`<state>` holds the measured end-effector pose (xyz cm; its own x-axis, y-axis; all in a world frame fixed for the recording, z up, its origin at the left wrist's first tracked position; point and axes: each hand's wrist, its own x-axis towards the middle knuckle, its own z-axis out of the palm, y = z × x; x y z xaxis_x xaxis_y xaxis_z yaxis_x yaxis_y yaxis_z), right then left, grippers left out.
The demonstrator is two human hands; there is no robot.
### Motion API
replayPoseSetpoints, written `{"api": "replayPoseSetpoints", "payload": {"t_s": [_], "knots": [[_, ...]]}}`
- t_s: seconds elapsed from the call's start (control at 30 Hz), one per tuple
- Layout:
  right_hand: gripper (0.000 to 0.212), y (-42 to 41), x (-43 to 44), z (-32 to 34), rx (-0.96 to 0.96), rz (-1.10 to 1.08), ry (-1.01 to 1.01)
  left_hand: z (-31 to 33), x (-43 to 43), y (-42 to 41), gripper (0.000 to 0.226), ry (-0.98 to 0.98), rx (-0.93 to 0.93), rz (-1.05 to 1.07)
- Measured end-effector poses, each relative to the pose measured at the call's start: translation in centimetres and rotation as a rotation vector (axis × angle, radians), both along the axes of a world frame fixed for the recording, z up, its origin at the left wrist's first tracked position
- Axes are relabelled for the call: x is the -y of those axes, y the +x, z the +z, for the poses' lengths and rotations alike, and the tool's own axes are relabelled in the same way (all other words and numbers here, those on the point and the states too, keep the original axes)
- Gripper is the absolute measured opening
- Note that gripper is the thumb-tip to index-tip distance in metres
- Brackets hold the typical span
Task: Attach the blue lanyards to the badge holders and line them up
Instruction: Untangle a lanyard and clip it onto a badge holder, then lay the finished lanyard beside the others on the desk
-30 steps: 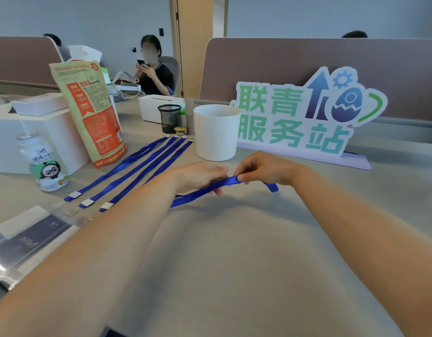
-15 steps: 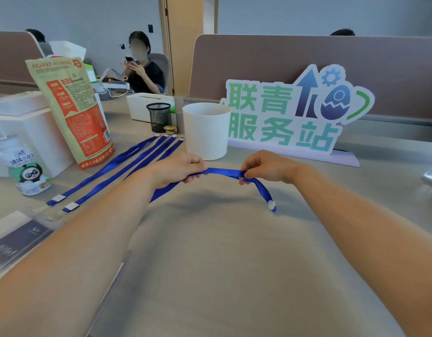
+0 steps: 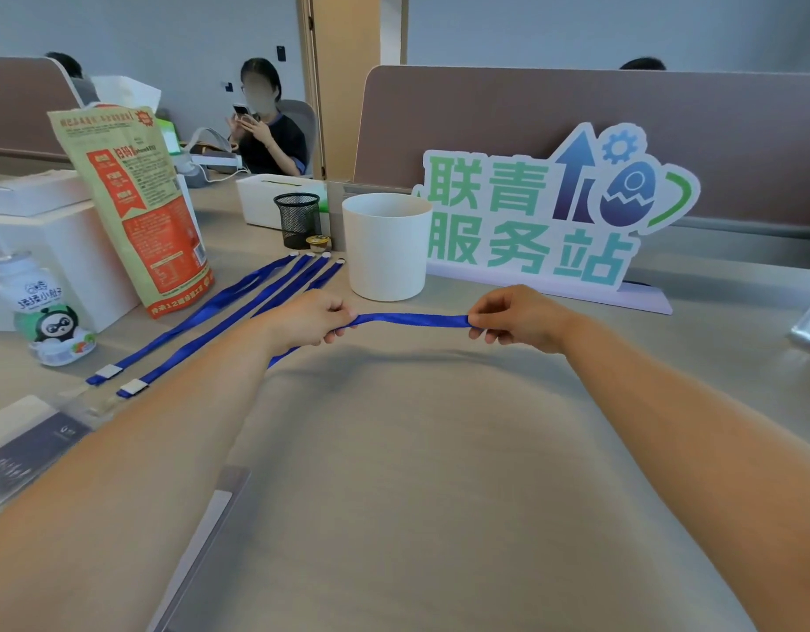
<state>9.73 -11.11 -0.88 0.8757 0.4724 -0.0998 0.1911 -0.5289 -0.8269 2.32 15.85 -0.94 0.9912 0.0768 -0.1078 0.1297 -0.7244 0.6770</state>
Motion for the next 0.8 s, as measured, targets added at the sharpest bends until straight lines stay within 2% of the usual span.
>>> {"api": "replayPoseSetpoints", "payload": {"t_s": [0.17,0.33,0.47,0.53,0.63,0.8], "knots": [[0.012,0.6,-1.8,-0.6,0.003,-0.153,0.211,-0.3,-1.6,-0.7,0.022,-0.019,-0.027,0.059],[0.009,0.8,-6.3,-0.1,0.058,-0.116,0.285,-0.4,-3.5,-1.8,0.018,-0.096,0.000,0.115],[0.005,1.5,-10.8,1.1,0.046,-0.088,0.440,-0.3,-5.0,-2.0,0.010,-0.139,0.005,0.160],[0.011,2.1,-13.2,1.8,0.048,-0.085,0.517,-0.3,-5.4,-1.7,0.010,-0.187,0.018,0.212],[0.004,3.1,-16.8,2.7,0.116,-0.083,0.501,-0.3,-6.1,-0.6,0.011,-0.221,0.019,0.286],[0.013,6.3,-22.3,2.7,0.281,-0.078,0.346,-0.2,-7.6,2.2,0.006,-0.299,-0.069,0.330]]}}
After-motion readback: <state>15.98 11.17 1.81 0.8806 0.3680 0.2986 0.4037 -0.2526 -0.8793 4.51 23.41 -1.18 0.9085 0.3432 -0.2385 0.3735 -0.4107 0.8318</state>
